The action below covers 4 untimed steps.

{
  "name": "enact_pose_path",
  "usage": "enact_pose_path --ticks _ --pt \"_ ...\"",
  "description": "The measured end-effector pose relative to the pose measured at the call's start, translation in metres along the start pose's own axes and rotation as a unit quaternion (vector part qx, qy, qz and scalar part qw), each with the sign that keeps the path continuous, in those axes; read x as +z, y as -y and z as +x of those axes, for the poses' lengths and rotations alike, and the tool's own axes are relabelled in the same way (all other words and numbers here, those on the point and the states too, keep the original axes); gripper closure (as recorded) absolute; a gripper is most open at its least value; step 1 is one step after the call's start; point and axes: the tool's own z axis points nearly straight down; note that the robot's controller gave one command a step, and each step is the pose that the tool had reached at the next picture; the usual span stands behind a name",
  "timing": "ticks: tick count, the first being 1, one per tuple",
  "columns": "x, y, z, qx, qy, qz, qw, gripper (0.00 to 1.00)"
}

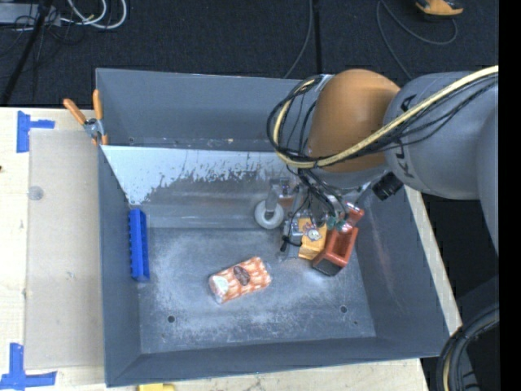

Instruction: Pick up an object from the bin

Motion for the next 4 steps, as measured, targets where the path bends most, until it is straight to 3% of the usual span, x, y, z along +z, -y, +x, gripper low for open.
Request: enact_pose_path --ticks 1,2,3,4 --pt "-0.005 0.000 -0.002 0.001 0.0037 0.000 1.0000 1.00" --pt "-0.005 0.000 -0.002 0.001 0.0037 0.000 1.0000 0.00" --pt "-0.005 0.000 -0.002 0.001 0.0037 0.000 1.0000 0.00" --pt "0.023 -0.014 0.002 -0.033 0.0066 0.001 0.9994 0.00"
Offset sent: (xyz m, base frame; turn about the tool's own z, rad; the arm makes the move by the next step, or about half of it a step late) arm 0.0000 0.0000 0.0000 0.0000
